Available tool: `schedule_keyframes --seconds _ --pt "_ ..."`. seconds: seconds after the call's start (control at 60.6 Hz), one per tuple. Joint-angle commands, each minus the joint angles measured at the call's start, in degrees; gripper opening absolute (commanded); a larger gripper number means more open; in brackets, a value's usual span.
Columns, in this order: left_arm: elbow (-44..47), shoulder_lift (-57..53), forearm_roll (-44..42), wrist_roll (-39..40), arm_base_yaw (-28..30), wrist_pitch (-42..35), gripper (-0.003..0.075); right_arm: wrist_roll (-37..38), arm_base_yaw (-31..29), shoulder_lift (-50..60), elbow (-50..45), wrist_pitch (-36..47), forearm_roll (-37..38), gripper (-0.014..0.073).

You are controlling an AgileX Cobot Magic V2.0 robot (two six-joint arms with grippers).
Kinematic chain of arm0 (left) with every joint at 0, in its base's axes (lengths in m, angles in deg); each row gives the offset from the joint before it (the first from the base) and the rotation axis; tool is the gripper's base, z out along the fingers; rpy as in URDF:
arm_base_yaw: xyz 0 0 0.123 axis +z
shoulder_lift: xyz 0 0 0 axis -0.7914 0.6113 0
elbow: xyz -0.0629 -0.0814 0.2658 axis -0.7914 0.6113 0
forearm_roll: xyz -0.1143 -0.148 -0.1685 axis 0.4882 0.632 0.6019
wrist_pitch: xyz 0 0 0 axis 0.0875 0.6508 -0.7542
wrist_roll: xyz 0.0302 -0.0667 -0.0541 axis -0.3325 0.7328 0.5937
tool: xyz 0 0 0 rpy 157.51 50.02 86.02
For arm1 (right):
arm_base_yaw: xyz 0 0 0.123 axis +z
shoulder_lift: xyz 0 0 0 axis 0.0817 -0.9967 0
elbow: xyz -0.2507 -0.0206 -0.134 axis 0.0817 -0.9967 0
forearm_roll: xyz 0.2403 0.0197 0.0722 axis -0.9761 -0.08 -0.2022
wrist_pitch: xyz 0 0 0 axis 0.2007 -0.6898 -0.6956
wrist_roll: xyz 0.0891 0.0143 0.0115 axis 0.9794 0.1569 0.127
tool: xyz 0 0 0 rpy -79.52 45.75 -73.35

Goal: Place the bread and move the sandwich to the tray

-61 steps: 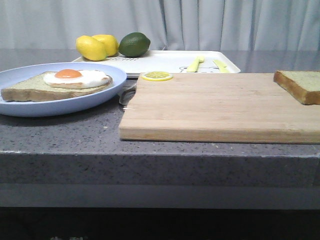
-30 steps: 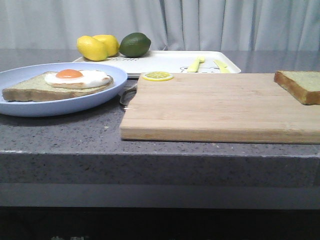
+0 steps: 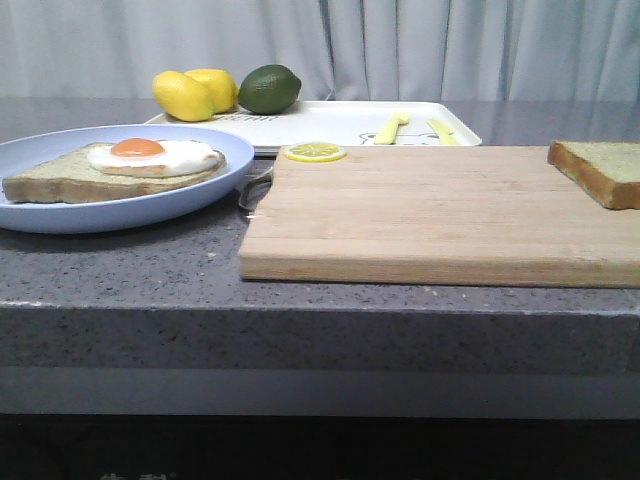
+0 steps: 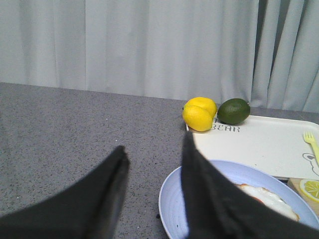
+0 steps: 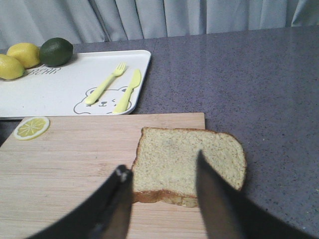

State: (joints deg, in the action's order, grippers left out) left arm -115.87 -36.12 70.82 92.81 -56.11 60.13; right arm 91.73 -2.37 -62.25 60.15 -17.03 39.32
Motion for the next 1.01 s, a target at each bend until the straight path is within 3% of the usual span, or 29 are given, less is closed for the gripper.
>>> schedule_keyframes --seconds 0.0,0.033,0.083,0.38,0.594,0.71,0.99 --pt "-2.1 0.7 0.4 0.3 0.3 -4.8 0.0571 -0.4 -0.3 -0.7 2.1 5.1 -0.1 0.061" --pt "-2.1 0.7 0.4 0.3 0.3 -4.8 0.0625 -0.4 -0.3 -0.8 2.1 5.1 -0.1 0.0669" --pt "-2.1 0.7 0.4 0.3 0.3 -4.7 0.0648 -0.4 -0.3 -0.8 2.1 5.1 -0.1 0.0652" --pt "-2.1 0.7 0.4 0.3 0.3 -4.7 0.0616 -0.4 -0.3 -1.7 2.8 4.3 -0.1 0.0641" --pt "-2.1 0.7 0.4 0.3 0.3 -4.7 0.0616 -0.4 -0.8 -12.8 11.7 -3.6 -0.1 0.0641" --pt "-2.1 0.7 0.4 0.3 0.3 -4.7 0.0616 -0.4 -3.8 -21.5 17.4 -8.4 0.9 0.0641" --pt "-2.1 0.7 0.4 0.3 0.3 -4.7 0.0616 1.3 -17.5 -38.0 26.4 -14.8 0.5 0.0641"
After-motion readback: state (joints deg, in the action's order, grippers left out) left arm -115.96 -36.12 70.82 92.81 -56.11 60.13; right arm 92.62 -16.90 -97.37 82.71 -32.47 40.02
